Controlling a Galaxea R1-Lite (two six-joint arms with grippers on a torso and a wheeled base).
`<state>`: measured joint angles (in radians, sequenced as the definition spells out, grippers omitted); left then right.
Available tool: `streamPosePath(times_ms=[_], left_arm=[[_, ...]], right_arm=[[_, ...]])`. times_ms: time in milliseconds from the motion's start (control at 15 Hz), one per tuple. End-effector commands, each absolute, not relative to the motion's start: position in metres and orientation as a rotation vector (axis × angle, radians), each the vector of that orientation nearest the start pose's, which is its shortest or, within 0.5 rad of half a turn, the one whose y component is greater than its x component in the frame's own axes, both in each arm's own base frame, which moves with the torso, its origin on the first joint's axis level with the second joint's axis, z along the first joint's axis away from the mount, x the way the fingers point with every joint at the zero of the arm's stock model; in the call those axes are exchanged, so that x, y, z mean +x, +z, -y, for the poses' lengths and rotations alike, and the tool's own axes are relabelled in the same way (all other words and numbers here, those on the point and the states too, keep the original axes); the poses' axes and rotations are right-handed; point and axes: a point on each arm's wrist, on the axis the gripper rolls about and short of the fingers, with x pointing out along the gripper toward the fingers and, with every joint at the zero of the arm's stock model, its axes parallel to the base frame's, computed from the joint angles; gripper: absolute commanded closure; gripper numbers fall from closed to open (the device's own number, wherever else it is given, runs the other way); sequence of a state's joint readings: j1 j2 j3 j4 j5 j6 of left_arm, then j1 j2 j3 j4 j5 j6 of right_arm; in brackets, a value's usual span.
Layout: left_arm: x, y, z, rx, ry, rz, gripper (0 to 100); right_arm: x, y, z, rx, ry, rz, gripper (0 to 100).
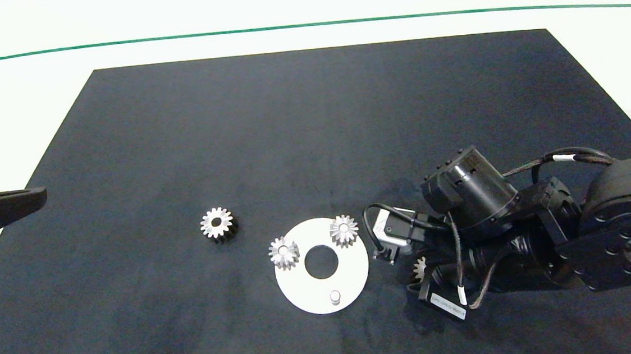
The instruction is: Remove an incorrectly installed larger gear and replace it with the correct smaller gear
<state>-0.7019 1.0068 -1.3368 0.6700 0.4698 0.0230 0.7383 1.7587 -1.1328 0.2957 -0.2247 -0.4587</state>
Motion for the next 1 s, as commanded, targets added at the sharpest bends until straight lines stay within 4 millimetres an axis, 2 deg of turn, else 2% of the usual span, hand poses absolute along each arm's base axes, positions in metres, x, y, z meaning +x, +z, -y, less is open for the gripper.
streamPosePath(times_ms=[67,400,533,733,1000], left_arm=[[0.065,0.346,0.042,0.219,-0.231,-0.292,0],[0.066,0.344,0.044,0.228,-0.251,-0.299,0],[0.066,0.344,0.044,0.229,-0.251,-0.300,0],[0.066,0.342,0.045,0.232,-0.252,-0.305,0],[0.065,0.343,0.045,0.233,-0.266,-0.301,0]], right_arm=[[0.226,0.170,-0.198,-0.863,0.669,-0.725,59],[0.225,0.166,-0.196,-0.865,0.666,-0.740,68],[0.224,0.171,-0.195,-0.849,0.663,-0.721,72],[0.217,0.183,-0.197,-0.838,0.675,-0.676,72],[0.209,0.192,-0.213,-0.824,0.715,-0.626,72]])
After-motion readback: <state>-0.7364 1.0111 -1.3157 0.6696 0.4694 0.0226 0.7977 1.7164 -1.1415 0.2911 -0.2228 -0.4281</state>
